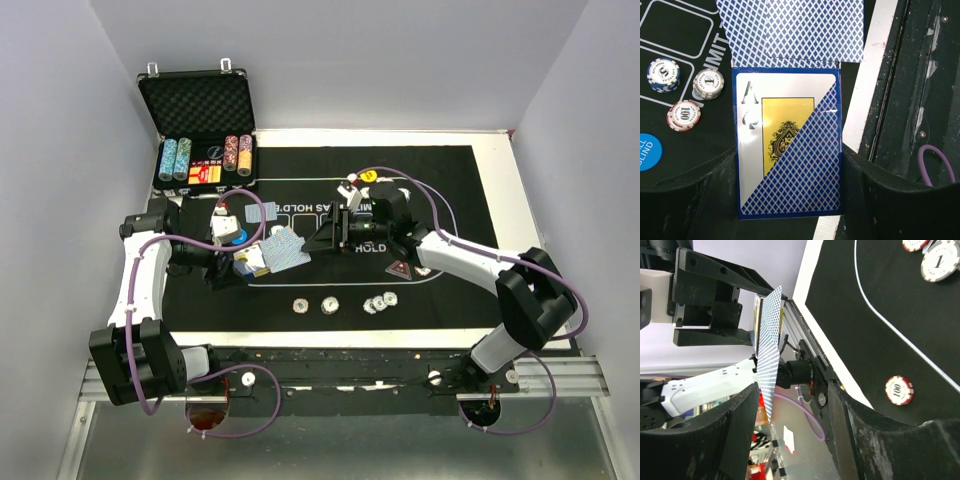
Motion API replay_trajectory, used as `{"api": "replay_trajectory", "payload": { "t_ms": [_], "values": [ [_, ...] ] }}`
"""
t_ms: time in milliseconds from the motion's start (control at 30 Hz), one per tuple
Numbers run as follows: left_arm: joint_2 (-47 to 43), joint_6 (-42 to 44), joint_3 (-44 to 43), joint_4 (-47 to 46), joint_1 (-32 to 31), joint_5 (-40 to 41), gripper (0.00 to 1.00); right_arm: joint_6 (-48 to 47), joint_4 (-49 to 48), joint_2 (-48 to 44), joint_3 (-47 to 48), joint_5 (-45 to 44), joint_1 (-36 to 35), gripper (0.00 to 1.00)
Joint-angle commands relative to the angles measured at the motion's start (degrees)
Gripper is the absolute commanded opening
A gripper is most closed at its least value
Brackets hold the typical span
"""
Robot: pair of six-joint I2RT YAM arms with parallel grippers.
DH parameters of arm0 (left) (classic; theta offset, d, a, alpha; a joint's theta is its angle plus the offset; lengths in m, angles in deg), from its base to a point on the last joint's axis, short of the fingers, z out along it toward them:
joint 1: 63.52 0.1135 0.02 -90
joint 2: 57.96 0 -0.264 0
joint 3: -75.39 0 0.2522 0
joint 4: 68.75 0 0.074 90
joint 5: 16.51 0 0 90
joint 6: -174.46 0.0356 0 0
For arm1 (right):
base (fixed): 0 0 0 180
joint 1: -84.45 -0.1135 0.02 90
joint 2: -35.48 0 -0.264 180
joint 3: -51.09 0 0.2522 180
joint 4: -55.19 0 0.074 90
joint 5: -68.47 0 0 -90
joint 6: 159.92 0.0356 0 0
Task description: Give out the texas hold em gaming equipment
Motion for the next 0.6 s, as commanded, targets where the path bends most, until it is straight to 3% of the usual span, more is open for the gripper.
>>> {"api": "replay_trajectory", "payload": {
  "t_ms": [0, 267, 567],
  "values": [
    [0.30, 0.56, -1.20, 15.78, 0.25, -1.19, 0.11, 2.01, -3.02, -0.98, -1.80, -0.58, -1.27, 0.59],
    [1.09, 0.65, -1.64, 15.60, 0.25, -0.75, 0.12, 5.18, -6.19, -1.68, -3.20, 0.12, -1.89, 0.38],
    [1.62, 0.83, -1.82, 15.51, 0.25, -0.75, 0.11, 7.11, -6.80, -4.49, -5.40, -0.49, -1.89, 0.29]
  ]
}}
